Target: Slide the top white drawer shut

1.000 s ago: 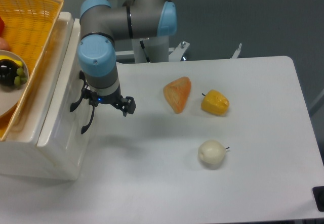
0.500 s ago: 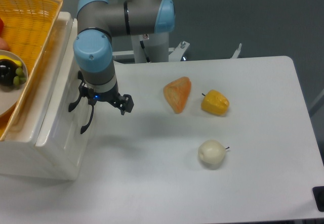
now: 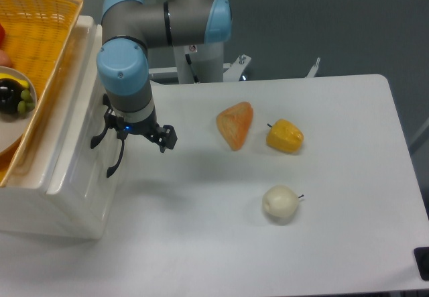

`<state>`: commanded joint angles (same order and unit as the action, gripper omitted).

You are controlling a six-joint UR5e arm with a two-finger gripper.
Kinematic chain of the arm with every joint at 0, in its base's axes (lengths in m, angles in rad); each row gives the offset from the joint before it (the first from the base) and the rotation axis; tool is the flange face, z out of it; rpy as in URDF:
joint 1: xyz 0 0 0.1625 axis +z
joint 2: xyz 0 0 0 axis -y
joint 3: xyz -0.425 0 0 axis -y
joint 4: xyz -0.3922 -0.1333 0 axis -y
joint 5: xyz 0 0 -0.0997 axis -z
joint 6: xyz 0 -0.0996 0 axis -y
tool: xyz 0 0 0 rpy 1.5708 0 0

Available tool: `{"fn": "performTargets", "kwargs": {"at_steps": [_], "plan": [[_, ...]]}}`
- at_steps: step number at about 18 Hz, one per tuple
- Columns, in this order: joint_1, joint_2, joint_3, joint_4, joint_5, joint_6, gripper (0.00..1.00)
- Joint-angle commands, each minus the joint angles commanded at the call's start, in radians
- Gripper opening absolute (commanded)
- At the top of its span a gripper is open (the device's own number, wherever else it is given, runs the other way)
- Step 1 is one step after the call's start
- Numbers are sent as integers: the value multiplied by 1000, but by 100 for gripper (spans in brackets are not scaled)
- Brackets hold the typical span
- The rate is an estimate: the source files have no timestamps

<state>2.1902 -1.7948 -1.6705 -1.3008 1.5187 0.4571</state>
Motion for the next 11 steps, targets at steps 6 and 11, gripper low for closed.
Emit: {"fn": "performTargets", "kwargs": {"at_steps": [6,11], "plan": [[163,3,18,-2,5,155,100],[305,-1,38,-2,40,392,100]]}}
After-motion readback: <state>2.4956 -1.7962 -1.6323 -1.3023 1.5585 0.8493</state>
